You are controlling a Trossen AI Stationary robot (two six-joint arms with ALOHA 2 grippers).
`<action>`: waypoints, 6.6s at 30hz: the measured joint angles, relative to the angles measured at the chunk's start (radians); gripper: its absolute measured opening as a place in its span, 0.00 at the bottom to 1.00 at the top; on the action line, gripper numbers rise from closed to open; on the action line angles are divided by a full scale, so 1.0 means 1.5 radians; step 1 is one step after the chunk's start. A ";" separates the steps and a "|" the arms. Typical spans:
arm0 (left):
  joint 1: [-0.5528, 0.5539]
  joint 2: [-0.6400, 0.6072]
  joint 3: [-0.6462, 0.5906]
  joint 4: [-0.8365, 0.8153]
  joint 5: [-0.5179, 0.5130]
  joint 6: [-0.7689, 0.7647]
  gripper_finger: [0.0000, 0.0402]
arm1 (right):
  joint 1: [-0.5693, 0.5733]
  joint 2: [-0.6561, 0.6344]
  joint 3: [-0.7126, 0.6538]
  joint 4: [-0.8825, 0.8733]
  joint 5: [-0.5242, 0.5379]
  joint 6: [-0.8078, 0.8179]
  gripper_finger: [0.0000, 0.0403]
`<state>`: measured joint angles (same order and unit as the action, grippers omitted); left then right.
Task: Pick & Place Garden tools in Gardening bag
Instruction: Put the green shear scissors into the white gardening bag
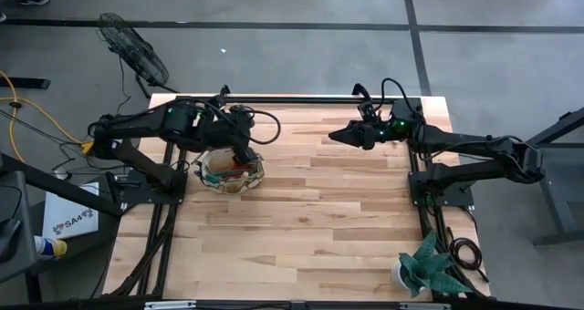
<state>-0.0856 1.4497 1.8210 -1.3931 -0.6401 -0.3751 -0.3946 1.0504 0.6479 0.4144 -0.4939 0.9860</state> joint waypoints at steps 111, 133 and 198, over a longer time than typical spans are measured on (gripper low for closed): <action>0.000 0.049 0.143 -0.085 0.101 0.017 0.00 | 0.168 0.156 0.000 0.137 0.221 -0.226 0.49; 0.000 0.049 0.143 -0.085 0.099 -0.001 0.00 | 0.184 0.400 0.254 -0.011 0.186 -0.329 0.19; 0.000 0.045 0.142 -0.088 0.074 -0.016 0.00 | 0.132 0.269 0.260 -0.018 0.045 -0.344 0.01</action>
<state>-0.0853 1.5166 2.0346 -1.5246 -0.5297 -0.3985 -0.1965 1.4537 1.0382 0.3869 -0.4261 0.4698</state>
